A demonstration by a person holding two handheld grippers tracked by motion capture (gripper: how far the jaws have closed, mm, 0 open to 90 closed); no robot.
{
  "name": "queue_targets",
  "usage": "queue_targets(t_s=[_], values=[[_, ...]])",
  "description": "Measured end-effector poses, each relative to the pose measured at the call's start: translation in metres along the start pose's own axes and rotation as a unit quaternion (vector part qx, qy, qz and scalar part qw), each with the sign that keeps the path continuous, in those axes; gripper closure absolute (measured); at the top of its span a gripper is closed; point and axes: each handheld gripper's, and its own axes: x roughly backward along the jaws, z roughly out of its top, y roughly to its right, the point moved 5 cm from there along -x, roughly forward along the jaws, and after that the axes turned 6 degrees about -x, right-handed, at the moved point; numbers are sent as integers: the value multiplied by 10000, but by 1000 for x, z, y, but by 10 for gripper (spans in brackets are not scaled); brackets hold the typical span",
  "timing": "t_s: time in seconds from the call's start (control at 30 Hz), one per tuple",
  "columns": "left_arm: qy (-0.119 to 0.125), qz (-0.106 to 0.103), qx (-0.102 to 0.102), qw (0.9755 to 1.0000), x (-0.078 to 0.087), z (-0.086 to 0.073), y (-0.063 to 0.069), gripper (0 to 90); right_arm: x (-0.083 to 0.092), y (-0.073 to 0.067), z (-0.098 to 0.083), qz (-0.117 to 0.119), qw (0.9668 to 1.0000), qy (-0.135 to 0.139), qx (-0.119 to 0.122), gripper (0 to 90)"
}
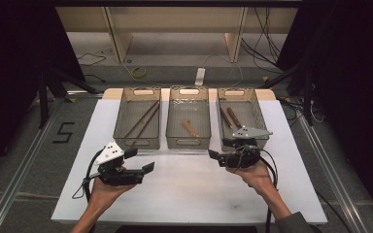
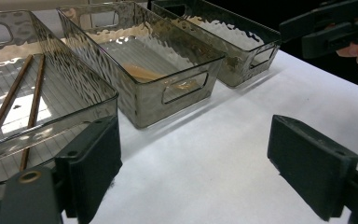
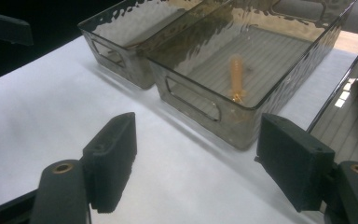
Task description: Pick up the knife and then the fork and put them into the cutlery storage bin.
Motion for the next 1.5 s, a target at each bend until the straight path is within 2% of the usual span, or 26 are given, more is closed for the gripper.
queue_targets(t_s=[0.67, 0.9, 1.1, 1.5], values=[[-3, -11, -15, 10000, 3, -1, 0, 168, 17, -5, -27, 123, 9995, 303, -51, 277], [-26, -137, -21, 9999, 2, -2, 2, 166, 25, -5, -38, 188, 9986, 473, -156, 272], [-10, -201, -24, 9998, 2, -1, 3, 165, 32, -4, -48, 51, 9984, 546, -112, 269], [-10, -318, 48, 9995, 1, -1, 5, 161, 36, -5, -58, 67, 9982, 582, -127, 238]])
